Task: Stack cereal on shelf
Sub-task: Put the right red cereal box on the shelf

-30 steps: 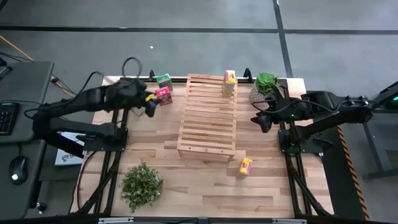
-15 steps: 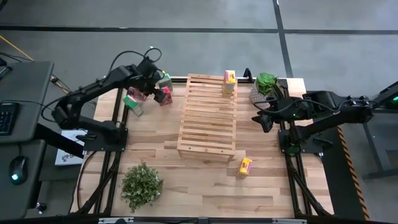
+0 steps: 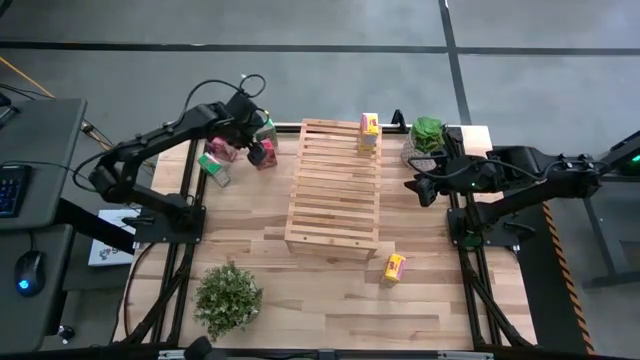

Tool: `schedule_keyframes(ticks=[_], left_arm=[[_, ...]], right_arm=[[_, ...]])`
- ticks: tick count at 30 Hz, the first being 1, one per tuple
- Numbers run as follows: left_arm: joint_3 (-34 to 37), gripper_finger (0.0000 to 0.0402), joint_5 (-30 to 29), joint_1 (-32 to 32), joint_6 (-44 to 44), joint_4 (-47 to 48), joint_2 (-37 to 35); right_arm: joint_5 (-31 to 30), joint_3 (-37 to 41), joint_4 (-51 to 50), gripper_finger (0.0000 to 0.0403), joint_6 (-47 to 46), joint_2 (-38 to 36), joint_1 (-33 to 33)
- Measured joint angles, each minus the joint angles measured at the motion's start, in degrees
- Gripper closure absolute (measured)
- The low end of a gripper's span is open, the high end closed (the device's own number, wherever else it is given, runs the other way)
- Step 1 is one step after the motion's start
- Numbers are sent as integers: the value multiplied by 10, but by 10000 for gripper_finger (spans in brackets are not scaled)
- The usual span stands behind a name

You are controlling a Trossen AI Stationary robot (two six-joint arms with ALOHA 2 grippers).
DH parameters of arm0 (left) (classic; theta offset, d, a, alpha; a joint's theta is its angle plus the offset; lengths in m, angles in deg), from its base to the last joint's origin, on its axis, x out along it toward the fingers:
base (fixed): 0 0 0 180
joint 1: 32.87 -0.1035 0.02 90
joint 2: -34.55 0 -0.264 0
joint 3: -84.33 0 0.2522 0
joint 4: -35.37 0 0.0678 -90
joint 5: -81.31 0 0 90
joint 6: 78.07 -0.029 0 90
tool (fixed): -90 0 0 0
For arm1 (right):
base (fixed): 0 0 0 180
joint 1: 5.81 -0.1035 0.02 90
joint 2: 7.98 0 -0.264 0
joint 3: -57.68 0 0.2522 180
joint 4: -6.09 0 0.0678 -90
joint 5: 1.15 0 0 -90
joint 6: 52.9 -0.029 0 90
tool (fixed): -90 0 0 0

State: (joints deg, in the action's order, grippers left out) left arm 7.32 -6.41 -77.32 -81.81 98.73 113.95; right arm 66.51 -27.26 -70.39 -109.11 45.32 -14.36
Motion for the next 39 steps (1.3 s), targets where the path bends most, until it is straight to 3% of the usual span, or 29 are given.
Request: schedule_keyframes(ticks=[11, 27, 39], left_arm=[[-1, 121, -41, 2, -33, -29, 52], [1, 122, -42, 23, -45, -33, 14], [1, 122, -60, 22, -95, -37, 35]], right_arm=[[-1, 0, 0, 187, -8, 2, 0], [-1, 0, -5, 187, -2, 31, 0], [-1, 0, -4, 187, 8, 31, 0]])
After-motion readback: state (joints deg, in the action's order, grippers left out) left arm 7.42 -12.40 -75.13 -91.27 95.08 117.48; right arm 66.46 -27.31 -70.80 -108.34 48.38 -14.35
